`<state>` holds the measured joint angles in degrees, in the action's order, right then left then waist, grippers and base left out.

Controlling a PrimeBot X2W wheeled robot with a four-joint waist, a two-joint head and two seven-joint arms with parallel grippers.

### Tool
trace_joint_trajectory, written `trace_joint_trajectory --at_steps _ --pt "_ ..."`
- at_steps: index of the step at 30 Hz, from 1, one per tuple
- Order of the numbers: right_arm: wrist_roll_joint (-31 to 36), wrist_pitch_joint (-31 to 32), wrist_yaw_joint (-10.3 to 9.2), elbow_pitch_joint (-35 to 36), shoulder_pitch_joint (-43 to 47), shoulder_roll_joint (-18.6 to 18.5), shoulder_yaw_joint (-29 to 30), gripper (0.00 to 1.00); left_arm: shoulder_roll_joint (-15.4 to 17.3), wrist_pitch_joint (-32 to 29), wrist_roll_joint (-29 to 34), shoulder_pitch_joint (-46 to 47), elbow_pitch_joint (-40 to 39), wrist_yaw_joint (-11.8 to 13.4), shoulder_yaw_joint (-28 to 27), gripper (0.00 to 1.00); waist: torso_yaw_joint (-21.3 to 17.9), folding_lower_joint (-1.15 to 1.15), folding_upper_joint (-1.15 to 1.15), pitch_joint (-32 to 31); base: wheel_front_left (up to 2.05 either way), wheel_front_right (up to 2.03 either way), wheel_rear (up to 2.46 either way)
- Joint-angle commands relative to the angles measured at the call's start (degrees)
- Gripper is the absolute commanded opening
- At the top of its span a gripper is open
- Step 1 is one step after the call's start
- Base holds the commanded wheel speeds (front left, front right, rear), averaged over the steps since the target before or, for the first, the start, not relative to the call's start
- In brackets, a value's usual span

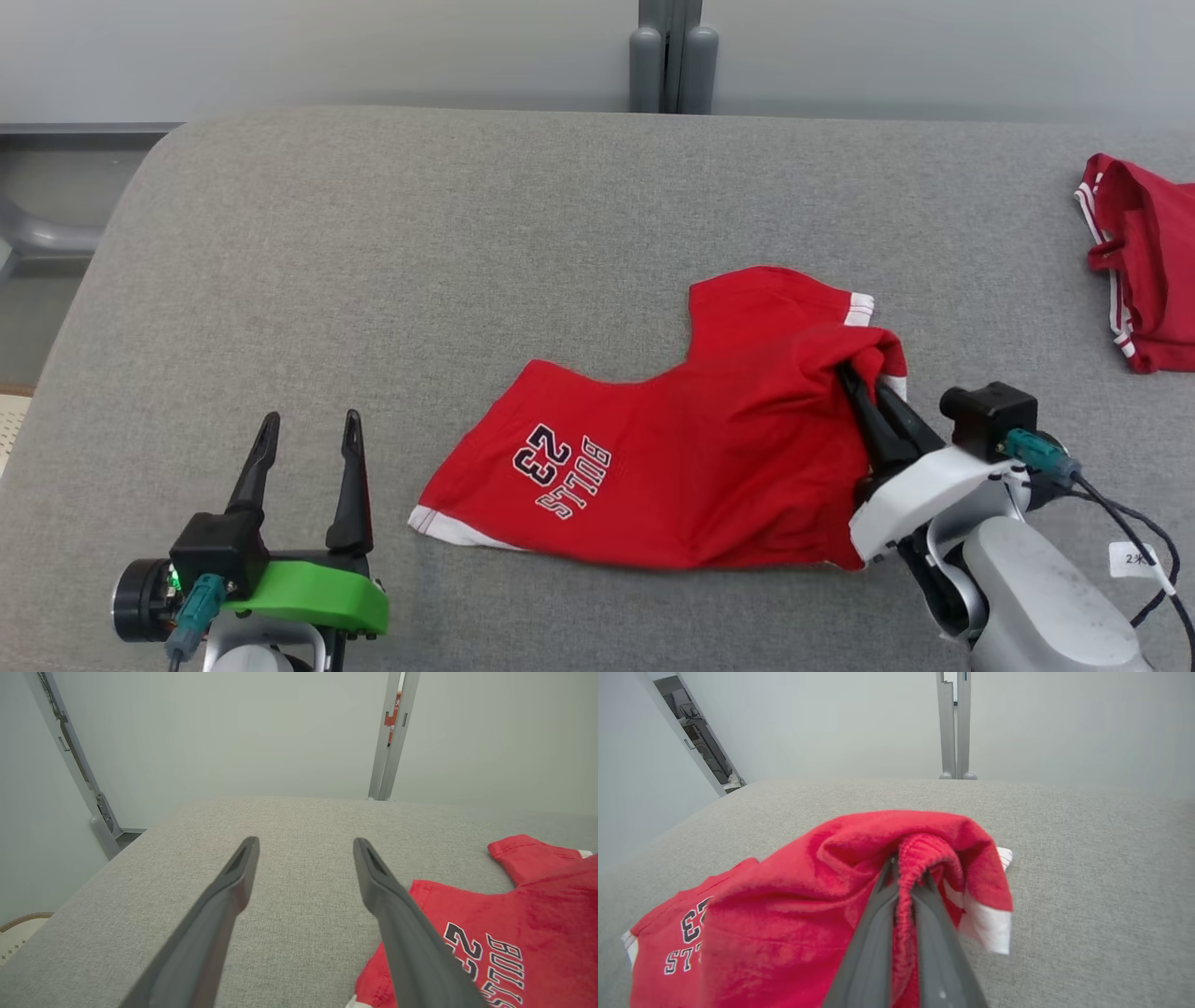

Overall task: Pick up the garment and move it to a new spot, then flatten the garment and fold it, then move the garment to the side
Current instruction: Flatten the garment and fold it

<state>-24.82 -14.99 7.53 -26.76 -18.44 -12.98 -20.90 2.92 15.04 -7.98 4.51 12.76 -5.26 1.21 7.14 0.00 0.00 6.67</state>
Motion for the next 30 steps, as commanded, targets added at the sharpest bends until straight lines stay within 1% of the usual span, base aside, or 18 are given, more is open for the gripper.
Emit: trace_joint_trajectory --at_steps 1,4,8,10,15,18,19,20,21,23,30 --pt "-0.75 -0.24 -0.11 0.53 -1.36 -0.27 0.73 0.0 0.02 0.15 -0.64 0.91 -0.02 0.33 0.27 1.0 -0.06 0.0 0.0 0.17 0.0 0.0 0.0" --pt "-0.91 -0.24 -0.1 -0.43 -3.61 -0.99 1.0 0.0 0.02 0.15 -0.91 1.3 0.01 0.41 1.08 1.0 0.2 0.0 0.0 0.57 0.0 0.0 0.0" --pt "-2.6 -0.23 -0.11 -5.1 -8.41 -1.1 1.25 0.0 0.02 0.15 -1.22 1.84 0.31 0.52 1.85 1.0 1.04 0.0 0.0 1.44 0.0 0.0 0.0" --pt "-2.25 -0.21 -0.11 -8.77 -10.77 -1.67 1.57 0.0 0.02 0.15 -1.32 2.24 0.51 0.46 2.23 1.0 1.65 0.0 0.0 1.93 0.0 0.0 0.0" --pt "-1.46 -0.2 -0.1 -18.01 -16.03 -1.64 3.46 0.0 0.02 0.15 -1.52 2.87 0.84 0.71 3.41 1.0 2.89 0.0 0.0 2.92 0.0 0.0 0.0" --pt "-1.01 -0.21 -0.1 -21.43 -17.22 -0.89 3.09 0.0 0.02 0.15 -1.91 3.01 0.99 0.96 3.85 1.0 3.17 0.0 0.0 3.12 0.0 0.0 0.0" --pt "-0.93 -0.21 -0.1 -21.97 -17.51 -0.78 3.05 0.28 0.02 0.15 -1.97 3.03 1.04 1.15 3.96 1.0 3.12 0.0 0.0 3.12 0.0 0.0 0.0" --pt "-0.81 -0.21 -0.1 -22.13 -17.6 -0.75 3.18 0.74 0.02 0.15 -2.04 3.04 1.04 1.21 4.0 1.0 3.0 0.0 0.0 3.09 0.0 0.0 0.0" --pt "-0.8 -0.21 -0.1 -21.93 -17.39 -0.69 3.49 1.0 0.02 0.15 -2.19 2.94 1.04 1.33 3.97 1.0 2.69 0.0 0.0 2.96 0.0 0.0 0.0" --pt "-0.57 -0.22 -0.1 -20.64 -16.19 -0.49 3.93 1.0 0.02 0.15 -2.32 2.64 1.1 1.41 3.94 1.0 2.04 0.0 0.0 2.56 0.0 0.0 0.0" --pt "-0.41 -0.22 -0.1 -10.6 -6.89 -1.1 7.23 1.0 0.04 0.15 -1.41 1.11 1.14 1.29 3.03 1.0 -0.86 0.0 0.0 -0.37 0.0 0.0 0.0"
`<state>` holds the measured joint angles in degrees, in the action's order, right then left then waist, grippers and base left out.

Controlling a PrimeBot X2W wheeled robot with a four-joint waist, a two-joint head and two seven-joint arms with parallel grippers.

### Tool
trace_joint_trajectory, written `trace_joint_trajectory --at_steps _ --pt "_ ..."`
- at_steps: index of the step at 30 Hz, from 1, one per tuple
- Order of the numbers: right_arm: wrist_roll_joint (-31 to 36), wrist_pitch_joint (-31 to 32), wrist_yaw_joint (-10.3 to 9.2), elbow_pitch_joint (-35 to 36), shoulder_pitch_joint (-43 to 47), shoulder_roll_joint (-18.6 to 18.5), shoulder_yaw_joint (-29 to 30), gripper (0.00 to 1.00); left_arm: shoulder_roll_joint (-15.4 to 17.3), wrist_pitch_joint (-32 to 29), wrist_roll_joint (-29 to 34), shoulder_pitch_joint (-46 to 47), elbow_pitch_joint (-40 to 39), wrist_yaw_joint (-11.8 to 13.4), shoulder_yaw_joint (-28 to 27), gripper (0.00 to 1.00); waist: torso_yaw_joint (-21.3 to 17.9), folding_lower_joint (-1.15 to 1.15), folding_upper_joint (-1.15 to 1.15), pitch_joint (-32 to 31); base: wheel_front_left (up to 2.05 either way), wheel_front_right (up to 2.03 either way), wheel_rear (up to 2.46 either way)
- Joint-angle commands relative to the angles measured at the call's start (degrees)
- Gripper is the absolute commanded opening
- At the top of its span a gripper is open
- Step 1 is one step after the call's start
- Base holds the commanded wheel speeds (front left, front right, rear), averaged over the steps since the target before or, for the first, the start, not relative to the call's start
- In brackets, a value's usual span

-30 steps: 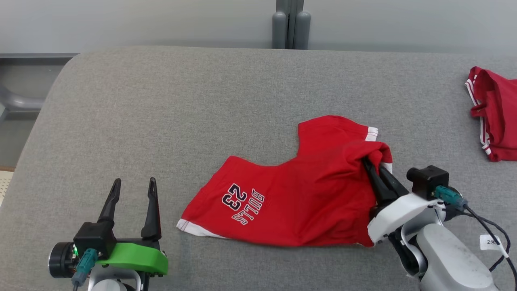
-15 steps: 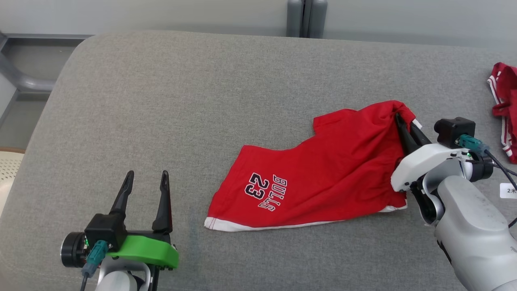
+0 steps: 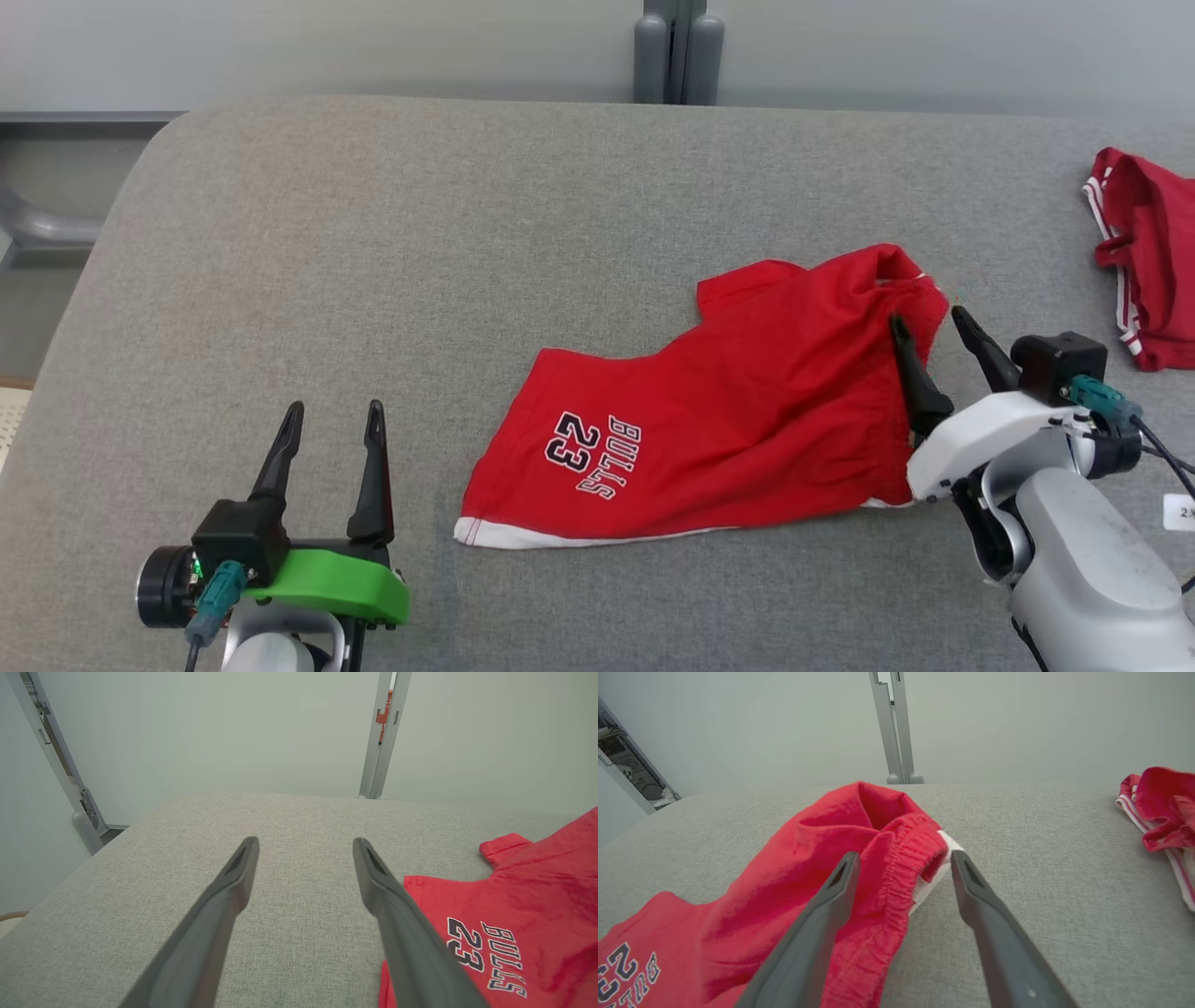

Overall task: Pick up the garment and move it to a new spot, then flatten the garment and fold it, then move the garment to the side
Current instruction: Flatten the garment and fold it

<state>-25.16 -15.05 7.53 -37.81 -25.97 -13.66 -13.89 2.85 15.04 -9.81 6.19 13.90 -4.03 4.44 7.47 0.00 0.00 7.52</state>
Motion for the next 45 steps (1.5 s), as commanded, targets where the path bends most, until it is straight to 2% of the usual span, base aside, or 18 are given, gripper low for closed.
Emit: trace_joint_trajectory --at_steps 1,10,18,22,27,33,43,44,45 --pt "0.23 -0.15 -0.1 1.93 2.3 -0.64 0.53 1.0 0.11 0.15 0.55 -0.82 -0.05 0.0 -0.46 1.0 -1.64 0.0 0.0 -1.65 0.0 0.0 0.0" --pt "1.66 -0.15 -0.1 13.25 13.57 -1.42 4.71 1.0 0.11 0.15 1.5 -2.57 -0.38 -0.53 -2.32 1.0 -4.03 0.0 0.0 -3.52 0.0 0.0 0.0" --pt "3.79 -0.16 -0.1 22.1 22.39 0.38 7.86 1.0 0.11 0.15 1.62 -3.49 -0.57 -0.88 -3.22 1.0 -4.43 0.0 0.0 -4.51 0.0 0.0 0.0" --pt "4.84 -0.16 -0.1 24.62 26.17 1.76 7.38 1.0 0.11 0.15 1.65 -3.82 -0.74 -0.97 -3.6 1.0 -4.42 0.0 0.0 -4.8 0.0 0.0 0.0" --pt "5.49 -0.16 -0.1 25.01 27.98 1.83 5.36 1.0 0.1 0.15 1.73 -4.14 -0.74 -1.06 -3.86 1.0 -4.52 0.0 0.0 -4.93 0.0 0.0 0.0" --pt "6.2 -0.16 -0.1 23.08 26.5 -0.07 0.93 1.0 0.1 0.15 1.68 -3.49 -0.78 -1.23 -3.59 1.0 -4.11 0.0 0.0 -4.51 0.0 0.0 0.0" --pt "6.26 -0.16 -0.1 16.0 20.77 -3.64 -6.88 1.0 0.1 0.15 1.05 -2.43 -0.63 -0.98 -2.64 1.0 -1.81 0.0 0.0 -2.92 0.0 0.0 0.0" --pt "6.22 -0.16 -0.1 15.35 20.03 -4.0 -7.71 0.91 0.1 0.15 1.0 -2.28 -0.6 -0.98 -2.54 1.0 -1.52 0.0 0.0 -2.76 0.0 0.0 0.0" --pt "5.83 -0.16 -0.1 14.7 19.6 -4.11 -8.41 0.72 0.1 0.15 0.99 -2.25 -0.59 -0.96 -2.52 1.0 -1.38 0.0 0.0 -2.7 0.0 0.0 0.0"
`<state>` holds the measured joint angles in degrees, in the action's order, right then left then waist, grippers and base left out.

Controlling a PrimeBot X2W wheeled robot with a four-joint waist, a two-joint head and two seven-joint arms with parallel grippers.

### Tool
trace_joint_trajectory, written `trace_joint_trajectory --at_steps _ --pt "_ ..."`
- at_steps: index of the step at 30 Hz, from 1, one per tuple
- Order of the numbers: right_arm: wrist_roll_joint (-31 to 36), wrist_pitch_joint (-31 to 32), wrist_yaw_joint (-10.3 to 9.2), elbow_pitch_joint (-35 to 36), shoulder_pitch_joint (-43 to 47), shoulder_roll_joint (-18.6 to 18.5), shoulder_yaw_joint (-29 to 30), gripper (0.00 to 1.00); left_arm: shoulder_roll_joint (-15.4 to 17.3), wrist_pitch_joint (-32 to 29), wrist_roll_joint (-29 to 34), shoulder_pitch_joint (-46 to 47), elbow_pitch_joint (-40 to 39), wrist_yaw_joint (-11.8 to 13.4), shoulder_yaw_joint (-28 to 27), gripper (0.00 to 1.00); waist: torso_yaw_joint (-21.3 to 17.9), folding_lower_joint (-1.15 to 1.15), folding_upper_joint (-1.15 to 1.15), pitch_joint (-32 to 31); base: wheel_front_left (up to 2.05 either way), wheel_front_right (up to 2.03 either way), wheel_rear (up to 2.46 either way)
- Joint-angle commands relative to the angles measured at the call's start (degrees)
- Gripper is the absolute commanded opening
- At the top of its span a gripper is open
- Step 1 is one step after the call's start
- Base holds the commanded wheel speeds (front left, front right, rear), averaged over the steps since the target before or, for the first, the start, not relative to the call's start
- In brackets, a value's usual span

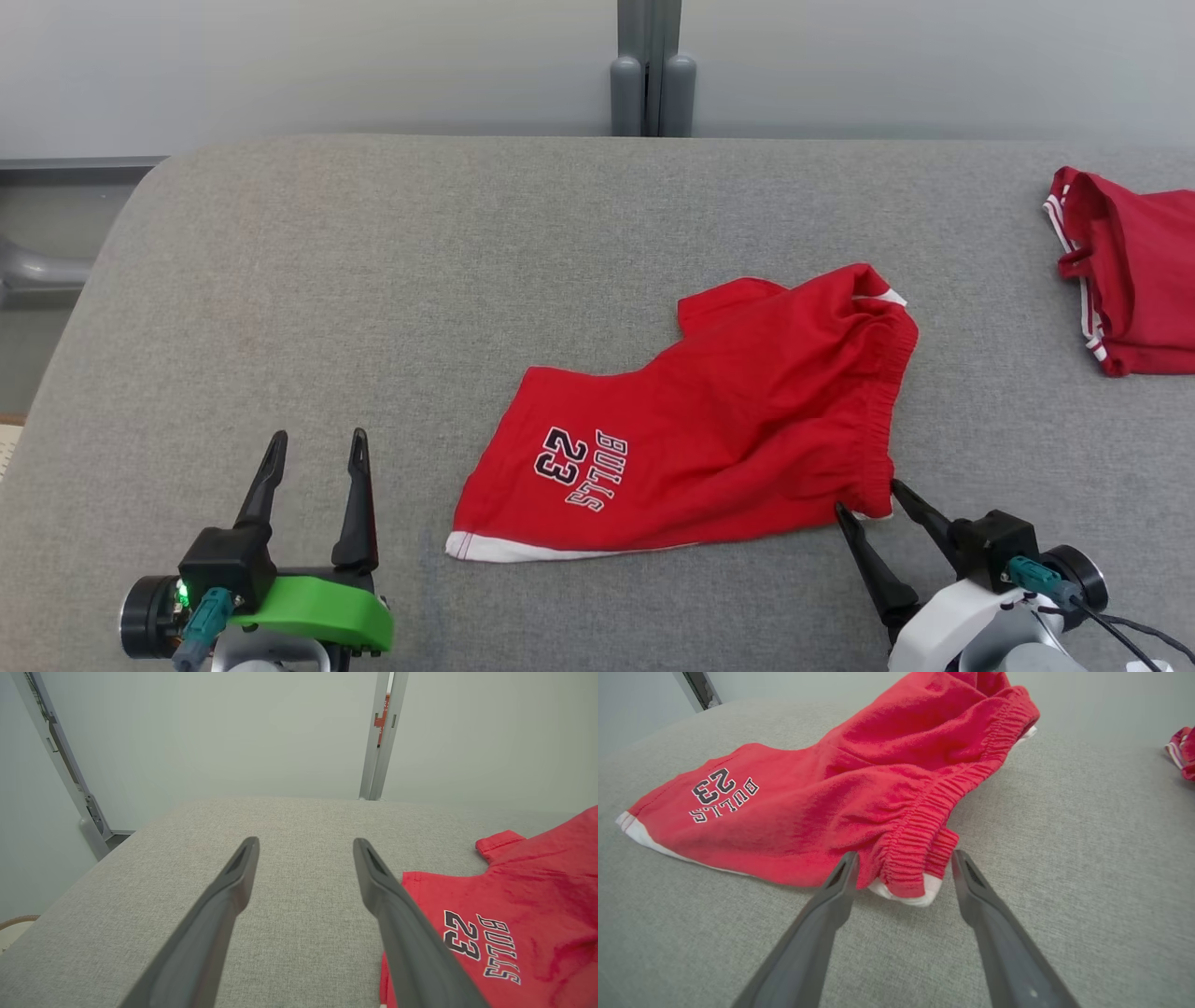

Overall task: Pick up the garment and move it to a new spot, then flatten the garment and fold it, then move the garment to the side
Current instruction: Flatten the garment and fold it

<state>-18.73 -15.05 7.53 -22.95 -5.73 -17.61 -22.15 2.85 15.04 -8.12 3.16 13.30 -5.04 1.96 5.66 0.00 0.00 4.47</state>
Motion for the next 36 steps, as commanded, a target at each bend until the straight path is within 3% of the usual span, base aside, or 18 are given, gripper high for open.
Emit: trace_joint_trajectory --at_steps 1,3,12,21,27,36 --pt "-1.04 -0.16 -0.1 -1.11 -1.01 -0.27 -0.83 0.41 0.1 0.15 -0.69 0.76 0.01 0.1 -0.05 1.0 0.61 0.0 0.0 0.44 0.0 0.0 0.0" --pt "-1.72 -0.16 -0.1 -3.07 -1.9 -0.63 -2.02 0.0 0.1 0.15 -0.65 0.68 0.01 0.16 0.02 1.0 0.89 0.0 0.0 0.51 0.0 0.0 0.0" --pt "-4.03 -0.16 -0.1 -3.03 -2.25 -1.13 -3.42 0.0 0.1 0.15 -0.57 -0.17 0.25 0.37 -0.1 1.0 0.49 0.0 0.0 0.01 0.0 0.0 0.0" --pt "-8.18 0.09 -0.1 8.06 7.36 -3.63 -1.86 0.0 0.11 0.15 -1.06 -1.25 0.19 0.61 0.35 1.0 -3.4 0.0 0.0 -0.69 0.0 0.0 0.0" --pt "-13.38 4.23 -0.1 14.56 11.53 -6.27 -0.94 0.0 0.1 0.15 -1.26 -0.53 0.26 0.64 0.98 1.0 -4.49 0.0 0.0 -0.23 0.0 0.0 0.0" --pt "-14.06 4.57 -0.1 10.55 6.78 -6.28 0.47 0.0 0.1 0.15 -1.14 0.44 0.8 0.6 1.49 1.0 -2.63 0.0 0.0 0.31 0.0 0.0 0.0"
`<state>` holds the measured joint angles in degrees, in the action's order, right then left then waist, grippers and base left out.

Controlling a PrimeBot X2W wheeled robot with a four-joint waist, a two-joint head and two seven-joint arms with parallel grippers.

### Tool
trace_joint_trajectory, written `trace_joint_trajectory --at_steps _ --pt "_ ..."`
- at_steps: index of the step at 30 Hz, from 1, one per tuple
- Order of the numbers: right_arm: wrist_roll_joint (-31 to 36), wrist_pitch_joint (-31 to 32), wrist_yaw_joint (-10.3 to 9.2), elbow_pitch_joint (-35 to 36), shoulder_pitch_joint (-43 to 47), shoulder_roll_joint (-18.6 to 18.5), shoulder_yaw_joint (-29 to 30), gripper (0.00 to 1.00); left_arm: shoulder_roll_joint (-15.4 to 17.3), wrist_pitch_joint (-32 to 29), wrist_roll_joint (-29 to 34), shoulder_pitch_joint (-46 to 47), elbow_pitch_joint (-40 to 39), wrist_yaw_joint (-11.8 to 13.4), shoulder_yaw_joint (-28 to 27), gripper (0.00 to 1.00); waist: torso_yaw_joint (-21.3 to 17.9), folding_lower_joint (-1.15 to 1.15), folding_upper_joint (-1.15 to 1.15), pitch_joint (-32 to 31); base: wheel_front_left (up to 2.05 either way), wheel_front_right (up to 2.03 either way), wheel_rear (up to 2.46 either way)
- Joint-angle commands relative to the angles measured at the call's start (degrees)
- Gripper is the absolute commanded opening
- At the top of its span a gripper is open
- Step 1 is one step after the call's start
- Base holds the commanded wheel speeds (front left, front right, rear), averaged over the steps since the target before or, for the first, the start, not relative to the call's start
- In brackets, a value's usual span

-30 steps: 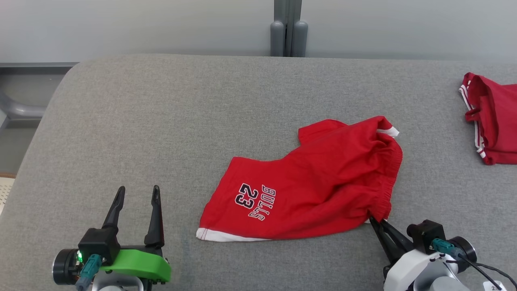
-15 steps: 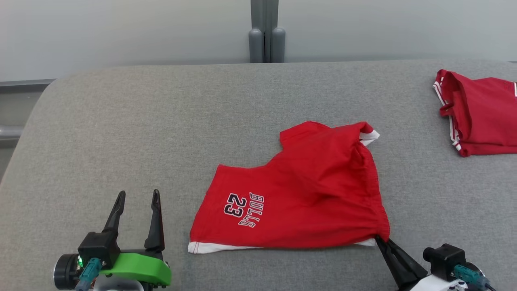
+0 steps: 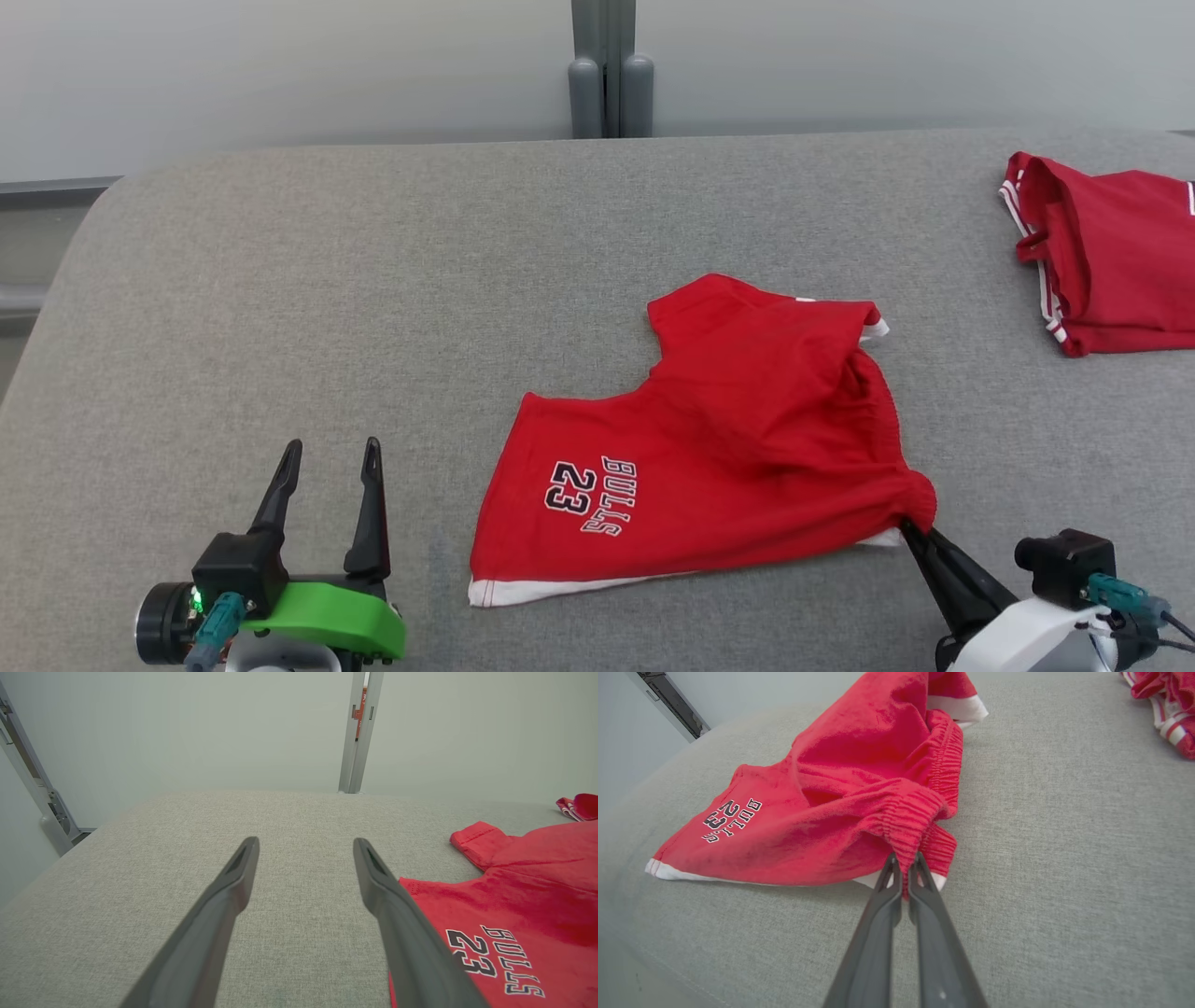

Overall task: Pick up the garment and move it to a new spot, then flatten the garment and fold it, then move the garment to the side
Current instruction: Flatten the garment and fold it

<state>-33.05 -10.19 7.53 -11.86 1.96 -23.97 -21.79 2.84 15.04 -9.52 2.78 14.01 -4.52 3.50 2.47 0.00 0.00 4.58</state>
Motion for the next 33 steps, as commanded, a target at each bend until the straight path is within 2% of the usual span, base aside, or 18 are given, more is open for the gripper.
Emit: trace_joint_trajectory --at_steps 1,14,15,16,18,23,33 --pt "0.12 -0.33 -0.1 -1.55 -1.79 0.26 0.0 0.0 0.11 0.15 0.32 0.93 0.09 0.06 -0.01 1.0 0.83 0.0 0.0 0.29 0.0 0.0 0.0" --pt "-4.65 -2.82 -0.1 -18.91 -14.39 2.78 -2.14 0.0 0.12 0.15 0.56 1.69 0.15 -0.12 0.73 1.0 3.35 0.0 0.0 1.59 0.0 0.0 0.0" --pt "-4.74 -3.28 -0.1 -19.58 -14.77 2.87 -2.33 0.04 0.11 0.15 0.5 1.73 0.14 0.0 0.82 1.0 3.34 0.0 0.0 1.65 0.0 0.0 0.0" --pt "-4.89 -3.75 -0.1 -20.16 -15.23 2.98 -2.47 0.31 0.12 0.15 0.43 1.75 0.13 0.11 0.86 1.0 3.25 0.0 0.0 1.7 0.0 0.0 0.0" --pt "-4.66 -4.4 -0.1 -20.63 -15.73 3.14 -2.53 1.0 0.12 0.15 0.39 1.74 0.13 0.32 0.86 1.0 2.97 0.0 0.0 1.63 0.0 0.0 0.0" --pt "-3.25 -5.02 -0.1 -18.58 -14.55 3.62 -0.17 1.0 0.12 0.15 0.64 1.03 0.31 0.46 0.26 1.0 1.72 0.0 0.0 0.68 0.0 0.0 0.0" --pt "4.2 -5.03 -0.09 -5.63 -5.13 6.65 10.26 1.0 0.12 0.15 1.2 -0.45 -0.07 0.16 -1.46 1.0 -0.27 0.0 0.0 -1.55 0.0 0.0 0.0"
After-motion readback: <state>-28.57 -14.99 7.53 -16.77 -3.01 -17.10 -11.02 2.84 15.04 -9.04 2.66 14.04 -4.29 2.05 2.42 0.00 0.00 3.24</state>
